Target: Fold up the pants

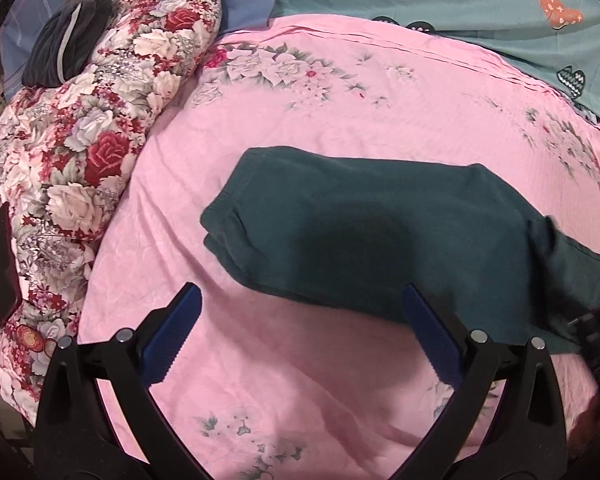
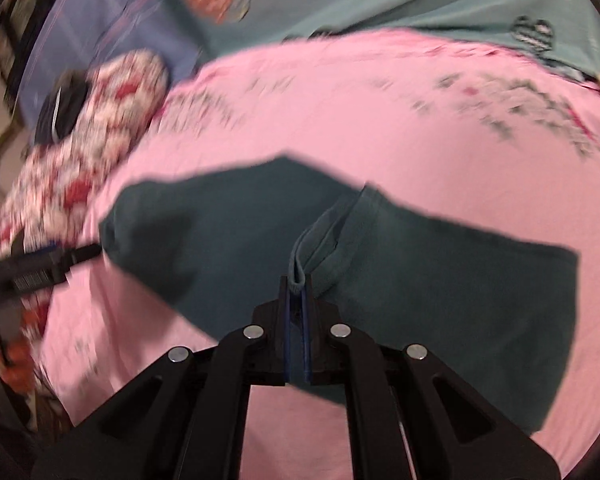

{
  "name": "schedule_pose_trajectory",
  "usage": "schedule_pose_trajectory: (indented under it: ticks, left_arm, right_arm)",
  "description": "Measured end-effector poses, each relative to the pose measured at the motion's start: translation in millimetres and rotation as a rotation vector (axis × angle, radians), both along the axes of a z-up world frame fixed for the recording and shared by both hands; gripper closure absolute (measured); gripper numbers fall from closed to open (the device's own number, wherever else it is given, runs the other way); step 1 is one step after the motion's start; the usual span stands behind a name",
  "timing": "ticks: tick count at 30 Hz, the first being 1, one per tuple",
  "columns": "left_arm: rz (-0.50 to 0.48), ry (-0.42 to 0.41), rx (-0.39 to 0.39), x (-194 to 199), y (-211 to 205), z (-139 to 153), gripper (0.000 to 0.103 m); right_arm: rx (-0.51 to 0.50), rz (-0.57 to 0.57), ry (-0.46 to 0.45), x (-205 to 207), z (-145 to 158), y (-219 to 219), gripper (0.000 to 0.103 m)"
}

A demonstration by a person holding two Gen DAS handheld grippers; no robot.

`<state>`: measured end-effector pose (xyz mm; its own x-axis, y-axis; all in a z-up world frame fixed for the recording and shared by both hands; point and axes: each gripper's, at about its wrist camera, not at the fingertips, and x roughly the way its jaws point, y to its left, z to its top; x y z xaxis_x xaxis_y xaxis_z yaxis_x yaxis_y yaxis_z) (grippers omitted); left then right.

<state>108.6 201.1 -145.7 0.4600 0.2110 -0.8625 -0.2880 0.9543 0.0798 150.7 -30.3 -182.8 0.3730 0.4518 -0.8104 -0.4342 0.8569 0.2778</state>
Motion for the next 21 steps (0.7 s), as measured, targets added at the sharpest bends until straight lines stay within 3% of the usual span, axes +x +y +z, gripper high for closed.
schedule_pose_trajectory:
  ticks: [2, 7, 11, 12, 13, 14, 17, 19, 21]
  left_arm:
    - [-0.033, -0.009, -0.031, -0.1, -1.9, 0.8, 0.002]
    - [-0.080, -0.008, -0.060, 7.6, -12.4, -1.2, 0.002]
    - [-0.131, -0.005, -0.085, 17.0, -23.3, -1.4, 0.002]
    - [-0.147, -0.010, -0.095, 19.5, -26.8, 0.0, 0.002]
    - [-0.175, -0.019, -0.114, 23.3, -33.0, 2.1, 0.002]
    - [-0.206, -0.030, -0.138, 27.1, -39.8, 4.7, 0.002]
    - [-0.322, -0.077, -0.203, 37.8, -68.2, 13.7, 0.003]
    - [-0.425, -0.111, -0.245, 44.7, -95.2, 17.5, 0.005]
    - [-0.524, -0.118, -0.290, 51.1, -121.9, 16.8, 0.020]
  right_arm:
    - [-0.030, 0.019, 0.015, -4.6, -11.3, 6.1, 0.098]
    - [0.001, 0.015, 0.047, -1.8, -13.8, 2.3, 0.095]
    - [0.144, -0.014, 0.118, -1.8, 3.9, -18.7, 0.091]
    - [0.187, -0.043, 0.104, -4.2, 11.9, -30.4, 0.089]
    - [0.200, -0.084, 0.083, -5.6, 19.0, -42.2, 0.078]
    - [0.204, -0.131, 0.061, -6.3, 25.0, -55.4, 0.075]
    - [0.227, -0.284, 0.058, -2.1, 27.4, -105.5, 0.075]
    - [0.186, -0.365, 0.067, 1.9, 16.9, -129.4, 0.075]
    - [0.104, -0.438, 0.099, 6.2, -1.6, -149.5, 0.075]
